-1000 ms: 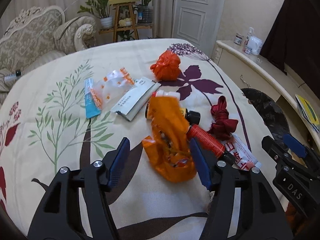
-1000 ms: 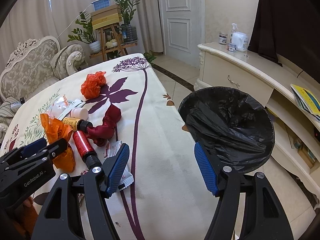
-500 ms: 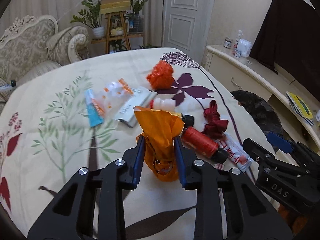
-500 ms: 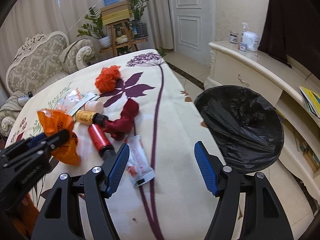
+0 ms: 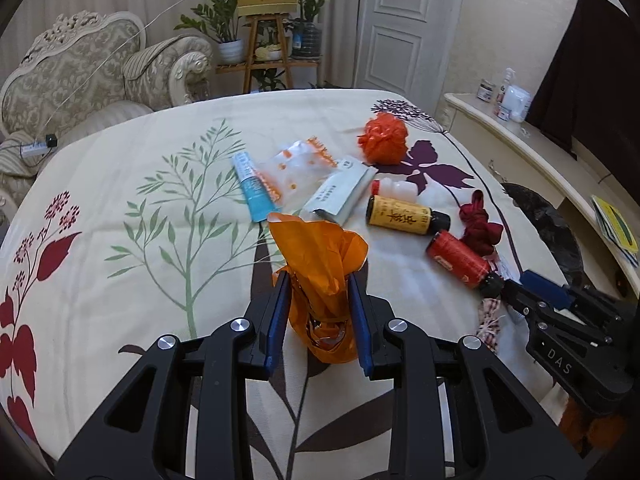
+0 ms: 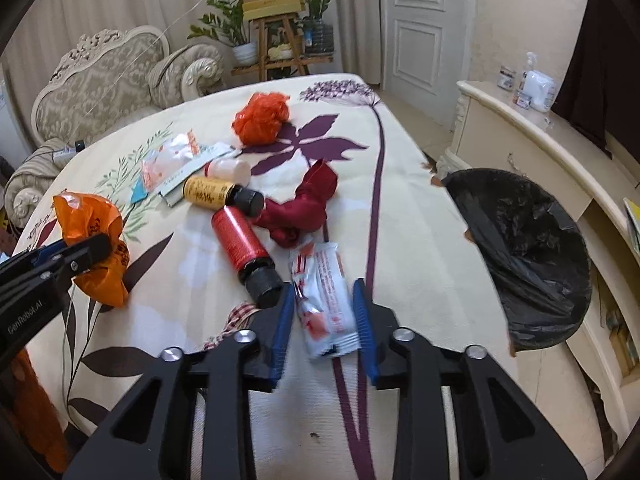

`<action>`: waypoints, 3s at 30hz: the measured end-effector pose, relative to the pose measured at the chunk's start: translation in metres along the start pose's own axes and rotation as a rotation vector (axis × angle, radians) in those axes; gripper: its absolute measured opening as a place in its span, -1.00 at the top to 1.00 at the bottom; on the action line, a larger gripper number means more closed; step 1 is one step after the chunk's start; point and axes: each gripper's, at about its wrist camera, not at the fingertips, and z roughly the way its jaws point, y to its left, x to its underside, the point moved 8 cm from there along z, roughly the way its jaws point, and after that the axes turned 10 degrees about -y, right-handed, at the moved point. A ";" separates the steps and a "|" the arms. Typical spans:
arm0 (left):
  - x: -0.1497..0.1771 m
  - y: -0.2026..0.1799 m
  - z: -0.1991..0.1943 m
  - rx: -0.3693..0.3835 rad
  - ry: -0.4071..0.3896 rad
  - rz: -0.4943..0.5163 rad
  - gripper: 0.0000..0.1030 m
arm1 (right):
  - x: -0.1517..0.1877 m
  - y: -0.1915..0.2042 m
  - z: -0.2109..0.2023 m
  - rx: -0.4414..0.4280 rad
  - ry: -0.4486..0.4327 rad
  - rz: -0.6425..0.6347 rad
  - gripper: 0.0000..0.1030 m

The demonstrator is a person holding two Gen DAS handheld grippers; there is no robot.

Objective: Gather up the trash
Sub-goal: 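Carry both items over the black bin and open both tools to drop them, then move both open tools back over the bedspread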

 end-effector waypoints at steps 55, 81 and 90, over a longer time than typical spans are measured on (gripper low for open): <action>-0.063 -0.306 0.125 0.226 0.007 0.214 0.17 | -0.036 -0.266 0.034 0.324 -0.128 0.258 0.31; -0.049 -0.166 0.036 0.085 -0.030 0.159 -0.27 | -0.032 -0.165 -0.032 0.232 -0.191 0.200 -0.13; -0.008 -0.120 0.012 0.072 0.008 0.172 -0.27 | -0.010 -0.122 -0.044 0.202 -0.171 0.183 -0.15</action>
